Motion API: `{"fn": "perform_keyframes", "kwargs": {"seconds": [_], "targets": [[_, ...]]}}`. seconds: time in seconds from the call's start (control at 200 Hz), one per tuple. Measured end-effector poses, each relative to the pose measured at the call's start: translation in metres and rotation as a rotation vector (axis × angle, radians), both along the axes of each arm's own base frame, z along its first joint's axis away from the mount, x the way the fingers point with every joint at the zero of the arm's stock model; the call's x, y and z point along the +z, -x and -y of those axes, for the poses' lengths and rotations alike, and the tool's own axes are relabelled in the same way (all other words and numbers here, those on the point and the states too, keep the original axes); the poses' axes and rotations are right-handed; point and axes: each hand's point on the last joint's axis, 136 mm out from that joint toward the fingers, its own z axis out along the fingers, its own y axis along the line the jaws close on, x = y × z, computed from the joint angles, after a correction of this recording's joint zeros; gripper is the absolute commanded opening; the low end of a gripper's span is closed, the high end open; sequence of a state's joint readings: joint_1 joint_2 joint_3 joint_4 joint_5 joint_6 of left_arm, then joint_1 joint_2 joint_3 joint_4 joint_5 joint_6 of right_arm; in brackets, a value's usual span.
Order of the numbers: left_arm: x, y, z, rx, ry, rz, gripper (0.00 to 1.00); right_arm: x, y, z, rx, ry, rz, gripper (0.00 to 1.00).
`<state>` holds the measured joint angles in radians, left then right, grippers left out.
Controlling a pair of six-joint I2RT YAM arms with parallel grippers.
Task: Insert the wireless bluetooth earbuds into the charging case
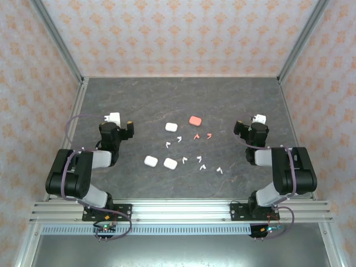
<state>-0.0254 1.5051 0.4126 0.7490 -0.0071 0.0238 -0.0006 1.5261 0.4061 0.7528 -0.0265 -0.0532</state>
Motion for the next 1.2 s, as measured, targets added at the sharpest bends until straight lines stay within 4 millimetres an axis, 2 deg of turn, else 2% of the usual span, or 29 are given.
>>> {"fn": "perform_keyframes", "kwargs": {"seconds": [1.146,1.201], "targets": [[-0.0019,0.0008,0.0000,0.000,0.000,-0.026,1.00,-0.0001,0.0000,0.0001,0.000,0.000,-0.001,0.99],[0.0034,0.0004,0.0001,-0.001,-0.001,-0.039,1.00,-0.0001,-0.0002,0.0000,0.000,0.000,-0.002,0.99]]}}
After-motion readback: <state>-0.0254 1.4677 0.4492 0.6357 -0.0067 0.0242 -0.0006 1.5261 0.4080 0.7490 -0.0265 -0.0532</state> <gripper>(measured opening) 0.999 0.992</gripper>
